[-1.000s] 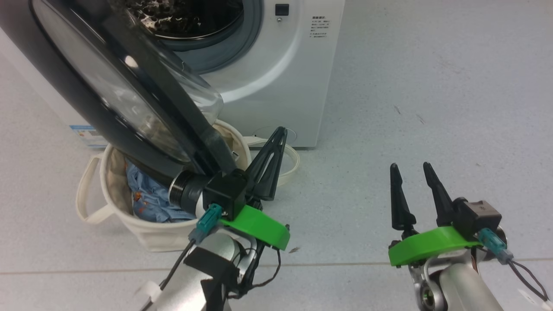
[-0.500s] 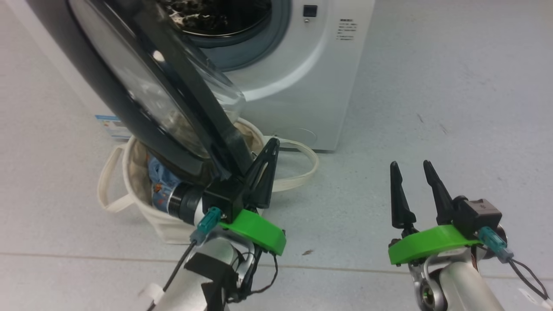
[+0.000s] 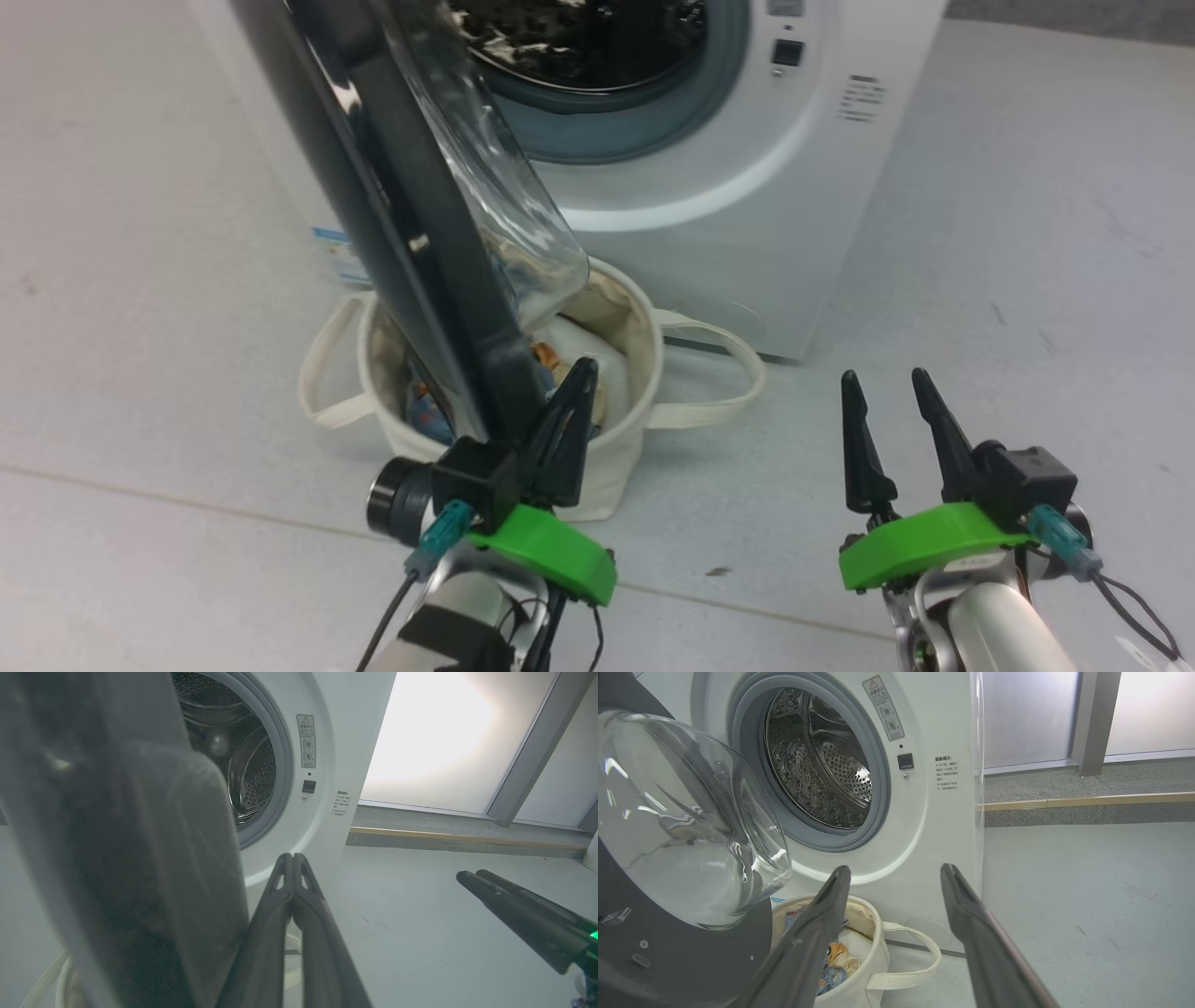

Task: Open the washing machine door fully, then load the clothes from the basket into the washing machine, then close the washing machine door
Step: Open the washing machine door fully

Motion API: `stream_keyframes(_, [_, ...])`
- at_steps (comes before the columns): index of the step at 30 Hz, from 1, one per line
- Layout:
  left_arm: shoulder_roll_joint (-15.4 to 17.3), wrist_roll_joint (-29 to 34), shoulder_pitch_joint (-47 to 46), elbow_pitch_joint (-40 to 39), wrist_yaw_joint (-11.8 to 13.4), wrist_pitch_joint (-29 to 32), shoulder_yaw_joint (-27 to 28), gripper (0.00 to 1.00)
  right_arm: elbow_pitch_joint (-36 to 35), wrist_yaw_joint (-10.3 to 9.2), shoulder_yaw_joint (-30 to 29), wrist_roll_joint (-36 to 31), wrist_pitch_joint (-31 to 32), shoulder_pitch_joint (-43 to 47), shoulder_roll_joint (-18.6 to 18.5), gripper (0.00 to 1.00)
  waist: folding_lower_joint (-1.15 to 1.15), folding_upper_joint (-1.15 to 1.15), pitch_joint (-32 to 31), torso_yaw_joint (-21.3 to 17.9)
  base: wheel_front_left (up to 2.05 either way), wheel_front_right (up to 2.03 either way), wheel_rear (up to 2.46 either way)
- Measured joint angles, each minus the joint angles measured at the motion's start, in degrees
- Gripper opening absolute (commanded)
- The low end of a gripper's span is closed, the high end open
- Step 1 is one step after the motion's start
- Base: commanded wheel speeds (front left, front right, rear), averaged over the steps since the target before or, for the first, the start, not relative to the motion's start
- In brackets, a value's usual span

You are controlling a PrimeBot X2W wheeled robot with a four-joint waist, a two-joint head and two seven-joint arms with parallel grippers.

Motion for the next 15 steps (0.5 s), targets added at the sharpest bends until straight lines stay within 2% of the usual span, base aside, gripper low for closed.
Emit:
stream_keyframes(12, [0.42, 0.08, 4.72, -0.94, -0.48, 0.00, 4.63, 0.00, 0.79, 0.00, 0.26, 0.08, 0.00, 0.24, 0.00, 1.00, 0.00, 0.00, -0.84, 10.20, 0.00, 0.00, 0.00])
stream_keyframes(15, [0.63, 0.34, 5.11, -0.94, 0.18, 0.01, 7.08, 0.00, 0.92, 0.00, 0.41, 0.08, 0.00, 0.24, 0.00, 1.00, 0.00, 0.00, -0.63, 12.69, 0.00, 0.00, 0.00])
